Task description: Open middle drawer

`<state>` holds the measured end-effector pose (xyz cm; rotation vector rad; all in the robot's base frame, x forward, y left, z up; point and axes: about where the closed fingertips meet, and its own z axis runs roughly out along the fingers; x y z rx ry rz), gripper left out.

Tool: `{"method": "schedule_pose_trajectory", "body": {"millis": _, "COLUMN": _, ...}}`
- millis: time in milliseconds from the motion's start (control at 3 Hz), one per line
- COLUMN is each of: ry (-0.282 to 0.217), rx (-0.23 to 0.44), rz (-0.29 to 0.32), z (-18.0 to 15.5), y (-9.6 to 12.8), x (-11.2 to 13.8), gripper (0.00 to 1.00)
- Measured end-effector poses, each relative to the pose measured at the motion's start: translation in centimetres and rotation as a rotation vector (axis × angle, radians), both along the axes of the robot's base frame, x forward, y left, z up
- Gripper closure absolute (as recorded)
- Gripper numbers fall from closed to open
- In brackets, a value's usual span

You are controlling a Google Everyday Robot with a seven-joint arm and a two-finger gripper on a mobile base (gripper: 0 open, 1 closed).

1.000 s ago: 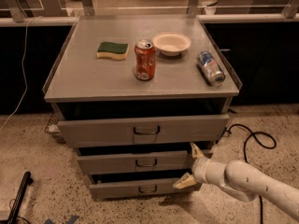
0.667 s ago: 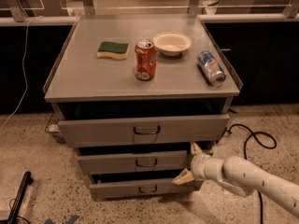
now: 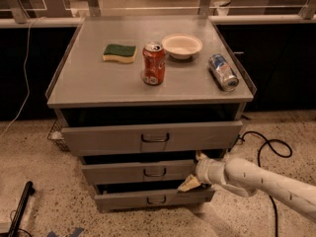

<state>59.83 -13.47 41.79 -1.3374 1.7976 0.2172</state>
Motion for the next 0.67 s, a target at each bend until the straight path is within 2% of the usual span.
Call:
{"method": "schedule_pose_trajectory", "body": {"millis": 333, "ry": 0.022, "rx": -0.002, "rz": 0.003, "z": -1.37, "y": 0.62, "x": 0.57, "gripper": 0.03}}
{"method": "schedule_pose_trajectory", "body": {"millis": 667, "ry": 0.022, "rx": -0.002, "rz": 0.003, "z": -1.37, "y": 0.62, "x": 0.57, "gripper": 0.25}}
